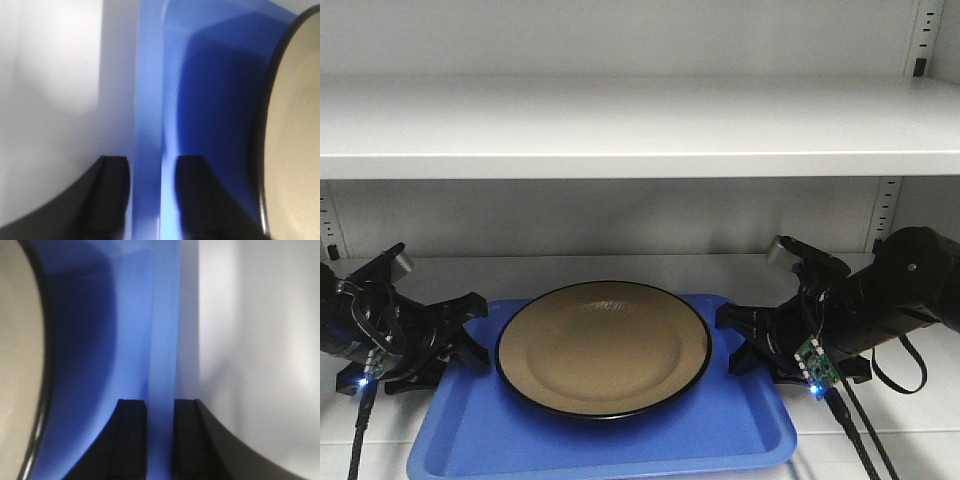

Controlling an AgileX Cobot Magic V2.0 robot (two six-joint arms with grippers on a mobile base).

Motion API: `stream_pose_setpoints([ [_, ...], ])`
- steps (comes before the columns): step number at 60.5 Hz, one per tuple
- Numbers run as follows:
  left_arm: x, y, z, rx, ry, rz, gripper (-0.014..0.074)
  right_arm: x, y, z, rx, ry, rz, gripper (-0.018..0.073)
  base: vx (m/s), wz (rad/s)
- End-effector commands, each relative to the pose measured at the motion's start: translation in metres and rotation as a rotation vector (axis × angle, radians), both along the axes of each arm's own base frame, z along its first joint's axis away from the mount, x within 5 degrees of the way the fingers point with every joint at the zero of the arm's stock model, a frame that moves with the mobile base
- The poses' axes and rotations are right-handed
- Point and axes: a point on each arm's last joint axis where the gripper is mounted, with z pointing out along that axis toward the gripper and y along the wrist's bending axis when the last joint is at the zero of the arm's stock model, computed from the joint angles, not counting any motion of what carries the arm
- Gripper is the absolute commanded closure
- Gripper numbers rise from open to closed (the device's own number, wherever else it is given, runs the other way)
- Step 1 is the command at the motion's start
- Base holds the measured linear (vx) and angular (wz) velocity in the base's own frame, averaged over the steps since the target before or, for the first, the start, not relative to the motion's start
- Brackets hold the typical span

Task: Place disk in tray to left cabinet
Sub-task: 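Lower the tray onto the shelf with both grippers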

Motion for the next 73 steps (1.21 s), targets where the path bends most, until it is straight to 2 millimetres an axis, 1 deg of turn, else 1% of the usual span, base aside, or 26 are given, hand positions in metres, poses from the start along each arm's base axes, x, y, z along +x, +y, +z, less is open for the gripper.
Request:
stream_pose_setpoints([
  [1, -0.003, -0.001, 0.032, -0.039, -0.120, 0.028, 0.0123, -0.001, -0.001, 0.029, 0.028, -0.123, -0.015, 0.0270, 0.00, 0.00],
  [9, -0.003, -0.001, 0.033, -0.042, -0.120, 0.029, 0.0106, -0.001, -0.003, 0.033, 0.004, -0.160, -0.004, 0.0183, 0.00, 0.00],
  [14, -0.004, -0.001, 0.033, -0.043, -0.120, 0.027, 0.0108, -0.002, -0.005, 0.040, -0.006, -0.199, -0.010, 0.0158, 0.00, 0.00],
  [20, -0.006, -0.001, 0.037, -0.044, -0.130, 0.027, 0.0108, -0.005, -0.008, 0.051, -0.022, -0.256, -0.017, 0.0158, 0.00, 0.00],
  [25, -0.009, -0.001, 0.044, -0.046, -0.154, 0.031, 0.0108, -0.007, -0.010, 0.057, -0.046, -0.297, -0.017, 0.0159, 0.00, 0.00],
  [33, -0.016, 0.001, 0.059, -0.051, -0.213, 0.044, 0.0108, -0.008, -0.011, 0.059, -0.055, -0.310, -0.017, 0.0159, 0.00, 0.00],
  [37, -0.018, 0.001, 0.063, -0.051, -0.227, 0.047, 0.0108, -0.008, -0.011, 0.059, -0.054, -0.307, -0.017, 0.0159, 0.00, 0.00],
  [73, -0.018, 0.001, 0.062, -0.051, -0.217, 0.041, 0.0108, -0.008, -0.011, 0.059, -0.053, -0.307, -0.017, 0.0159, 0.00, 0.00],
])
